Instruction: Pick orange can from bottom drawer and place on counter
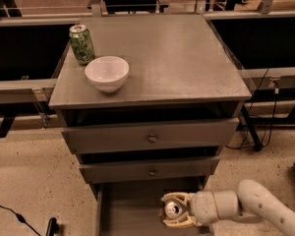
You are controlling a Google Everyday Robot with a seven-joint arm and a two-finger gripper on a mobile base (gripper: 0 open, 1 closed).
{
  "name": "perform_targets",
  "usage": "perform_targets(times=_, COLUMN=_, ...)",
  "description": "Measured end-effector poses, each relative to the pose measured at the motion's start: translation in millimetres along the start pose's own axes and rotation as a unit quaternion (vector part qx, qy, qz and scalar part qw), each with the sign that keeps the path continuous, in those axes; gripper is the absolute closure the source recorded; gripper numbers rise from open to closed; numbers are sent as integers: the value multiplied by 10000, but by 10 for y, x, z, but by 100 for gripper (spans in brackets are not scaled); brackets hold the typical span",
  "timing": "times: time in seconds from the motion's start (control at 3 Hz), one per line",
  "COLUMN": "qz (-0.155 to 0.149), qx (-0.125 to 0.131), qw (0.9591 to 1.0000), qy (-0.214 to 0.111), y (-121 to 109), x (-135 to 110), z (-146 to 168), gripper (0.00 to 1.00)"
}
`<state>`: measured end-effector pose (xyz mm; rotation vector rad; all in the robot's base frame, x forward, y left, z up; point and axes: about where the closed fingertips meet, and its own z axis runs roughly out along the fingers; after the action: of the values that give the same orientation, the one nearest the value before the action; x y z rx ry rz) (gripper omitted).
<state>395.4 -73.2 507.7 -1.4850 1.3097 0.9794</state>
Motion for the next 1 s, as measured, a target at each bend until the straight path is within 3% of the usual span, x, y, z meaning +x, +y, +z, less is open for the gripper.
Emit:
perform_targets(times=0.33, qz=-350, qx=67, qw=9993, qy=152, y=465, x=-956, z=-250, gripper=100)
perform_targets(times=0.67, qz=50, qx=395, qw=9986, qy=362, y=670, x=-1604, z=-799, gripper=100)
perform_targets(times=1.0, qz=485, qx=1706, qw=9812, qy=768, y=461, x=-2319, z=-1888, gripper=100)
